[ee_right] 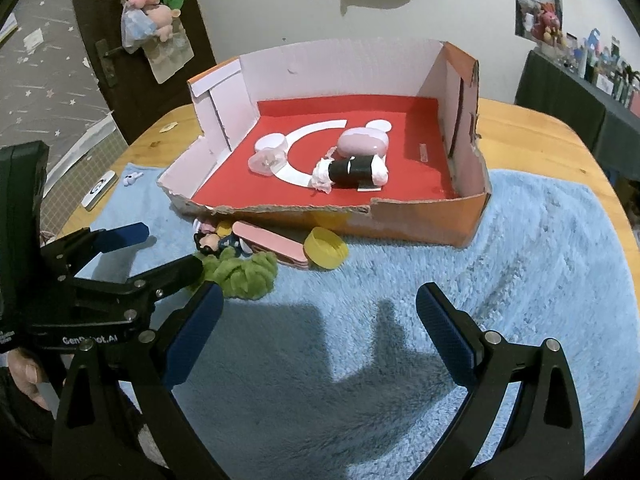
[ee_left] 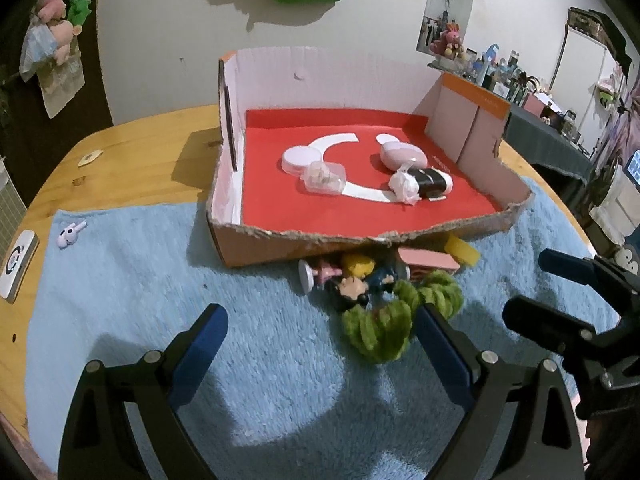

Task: Organize objects
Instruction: 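Move both grippers down toward the toys on the blue mat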

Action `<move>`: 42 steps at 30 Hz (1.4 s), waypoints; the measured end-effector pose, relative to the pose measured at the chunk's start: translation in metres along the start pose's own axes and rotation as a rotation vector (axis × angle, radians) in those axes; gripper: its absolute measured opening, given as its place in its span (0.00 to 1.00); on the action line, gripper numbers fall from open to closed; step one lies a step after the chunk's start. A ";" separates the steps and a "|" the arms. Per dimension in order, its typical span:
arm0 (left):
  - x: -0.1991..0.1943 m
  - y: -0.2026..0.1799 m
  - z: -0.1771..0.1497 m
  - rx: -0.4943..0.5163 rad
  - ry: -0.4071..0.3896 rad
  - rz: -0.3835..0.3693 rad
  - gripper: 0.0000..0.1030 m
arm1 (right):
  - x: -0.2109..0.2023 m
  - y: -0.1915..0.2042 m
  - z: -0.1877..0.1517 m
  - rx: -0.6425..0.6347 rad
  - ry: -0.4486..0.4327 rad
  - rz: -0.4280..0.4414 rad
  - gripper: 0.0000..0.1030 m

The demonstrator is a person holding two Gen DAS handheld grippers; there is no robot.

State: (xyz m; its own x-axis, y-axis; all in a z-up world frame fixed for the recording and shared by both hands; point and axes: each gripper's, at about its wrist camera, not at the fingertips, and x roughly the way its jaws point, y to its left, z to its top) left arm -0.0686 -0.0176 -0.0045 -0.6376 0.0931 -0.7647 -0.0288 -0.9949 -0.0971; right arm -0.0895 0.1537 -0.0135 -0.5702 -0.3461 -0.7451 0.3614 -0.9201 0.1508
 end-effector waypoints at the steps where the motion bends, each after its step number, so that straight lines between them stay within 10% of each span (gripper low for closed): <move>1: 0.001 0.000 -0.001 0.000 0.003 -0.001 0.93 | 0.001 -0.001 0.000 0.002 0.002 0.000 0.96; 21: 0.009 -0.004 -0.004 0.022 0.024 -0.011 0.93 | 0.021 -0.015 0.008 0.052 -0.001 -0.004 0.94; 28: 0.011 -0.004 -0.003 0.023 0.025 -0.024 0.91 | 0.032 -0.021 0.014 0.090 0.002 0.020 0.69; 42: 0.010 -0.017 -0.001 0.062 0.018 -0.094 0.65 | 0.049 -0.024 0.018 0.135 0.031 0.098 0.52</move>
State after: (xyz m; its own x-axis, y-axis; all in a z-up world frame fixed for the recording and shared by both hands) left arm -0.0734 0.0005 -0.0112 -0.6161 0.1865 -0.7653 -0.1357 -0.9822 -0.1301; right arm -0.1391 0.1551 -0.0417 -0.5131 -0.4317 -0.7419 0.3105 -0.8991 0.3085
